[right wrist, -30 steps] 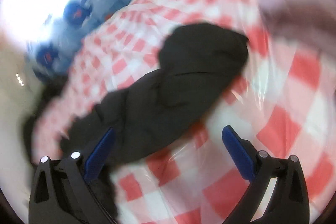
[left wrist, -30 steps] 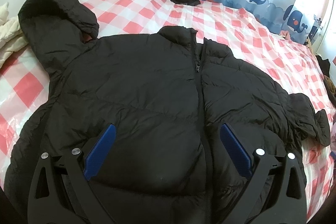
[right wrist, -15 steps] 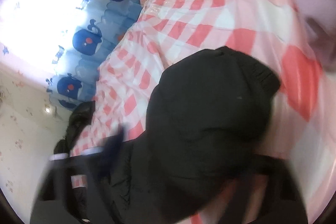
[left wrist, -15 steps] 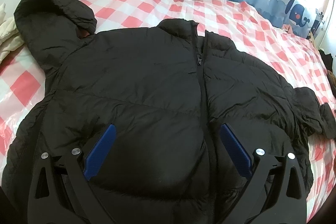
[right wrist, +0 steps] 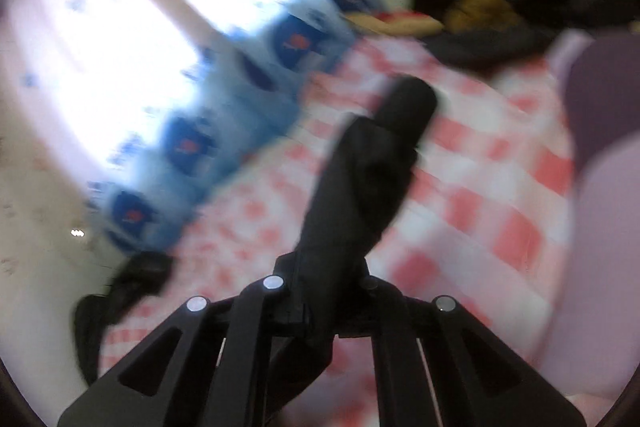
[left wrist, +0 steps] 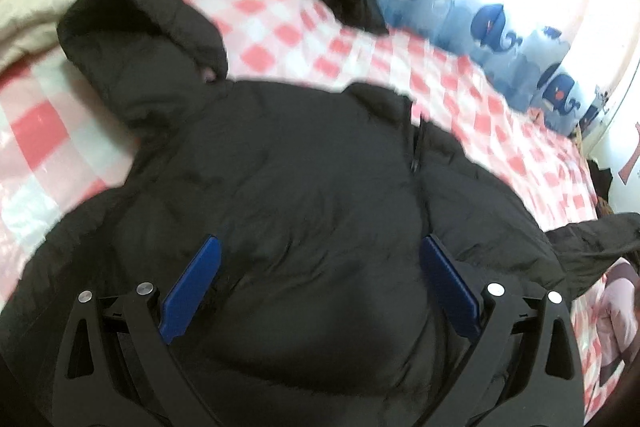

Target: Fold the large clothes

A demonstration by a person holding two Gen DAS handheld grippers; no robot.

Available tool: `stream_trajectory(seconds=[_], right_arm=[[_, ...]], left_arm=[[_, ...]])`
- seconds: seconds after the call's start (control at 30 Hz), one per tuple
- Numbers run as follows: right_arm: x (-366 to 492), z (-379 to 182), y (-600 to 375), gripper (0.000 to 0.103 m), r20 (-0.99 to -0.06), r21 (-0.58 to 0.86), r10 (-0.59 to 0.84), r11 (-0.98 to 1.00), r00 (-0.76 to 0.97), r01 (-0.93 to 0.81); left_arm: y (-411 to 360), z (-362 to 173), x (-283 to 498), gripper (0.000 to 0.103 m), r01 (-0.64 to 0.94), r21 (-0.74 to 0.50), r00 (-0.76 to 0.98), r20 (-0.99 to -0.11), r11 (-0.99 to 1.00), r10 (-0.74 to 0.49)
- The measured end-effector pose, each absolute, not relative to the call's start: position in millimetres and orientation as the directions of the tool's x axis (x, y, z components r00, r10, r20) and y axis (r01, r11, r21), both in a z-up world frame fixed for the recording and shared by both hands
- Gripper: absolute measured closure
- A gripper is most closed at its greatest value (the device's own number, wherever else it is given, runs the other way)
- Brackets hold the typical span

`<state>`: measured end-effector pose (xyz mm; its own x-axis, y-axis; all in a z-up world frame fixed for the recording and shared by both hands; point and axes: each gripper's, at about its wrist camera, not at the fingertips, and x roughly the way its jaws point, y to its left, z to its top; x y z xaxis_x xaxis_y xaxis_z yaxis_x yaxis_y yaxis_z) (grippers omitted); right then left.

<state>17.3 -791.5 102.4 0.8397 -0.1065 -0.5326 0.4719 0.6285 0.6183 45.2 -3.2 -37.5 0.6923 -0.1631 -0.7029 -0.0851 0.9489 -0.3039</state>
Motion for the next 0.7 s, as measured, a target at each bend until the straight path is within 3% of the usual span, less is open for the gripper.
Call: stream_trajectory(seconds=[0.1, 0.13, 0.23, 0.27, 0.33, 0.4, 0.5, 0.63, 0.7], right_arm=[[6.9, 29.4, -808.8, 0.093, -0.683, 0.612, -0.029, 0.522, 0.730, 0.594], [-5.8, 1.0, -813.2, 0.084, -0.740, 0.588, -0.029, 0.458, 0.672, 0.667], [-30.4, -11.9, -806.6, 0.083, -0.732, 0.597, -0.045, 0.438, 0.680, 0.672], [-35.7, -5.9, -799.3, 0.076, -0.741, 0.568, -0.075, 0.462, 0.668, 0.682], [-57.3, 15.0, -774.5, 0.023, -0.708, 0.550, -0.146, 0.500, 0.691, 0.669], [-88.9, 36.5, -748.3, 0.021, -0.647, 0.558, -0.223, 0.515, 0.730, 0.651], [-129.2, 45.1, -714.4, 0.019, -0.573, 0.645, -0.214, 0.478, 0.791, 0.597], [-116.8, 59.3, -633.2, 0.018, -0.533, 0.677, -0.023, 0.588, 0.846, 0.443], [-85.8, 64.8, -574.7, 0.013, -0.518, 0.683, 0.128, 0.657, 0.846, 0.319]], left_arm=[[-9.3, -50.1, 52.0, 0.007, -0.064, -0.306, 0.629, -0.752, 0.950, -0.200], [-10.7, -50.8, 51.9, 0.007, -0.059, -0.302, 0.626, -0.753, 0.952, -0.200], [-10.2, -44.6, 48.8, 0.007, -0.048, -0.296, 0.643, -0.740, 0.954, -0.197], [-9.0, -41.1, 47.7, 0.007, -0.049, -0.289, 0.655, -0.732, 0.956, -0.188], [-5.0, -35.3, 46.9, 0.007, -0.056, -0.272, 0.671, -0.723, 0.961, -0.165], [0.9, -28.3, 46.0, 0.007, -0.066, -0.241, 0.689, -0.713, 0.968, -0.131], [13.8, -8.6, 48.3, 0.007, -0.088, -0.138, 0.727, -0.686, 0.987, -0.030], [34.5, 19.1, 86.3, 0.007, -0.062, 0.075, 0.754, -0.650, 0.995, 0.096], [41.9, 24.9, 136.8, 0.007, 0.003, 0.268, 0.727, -0.662, 0.963, 0.182]])
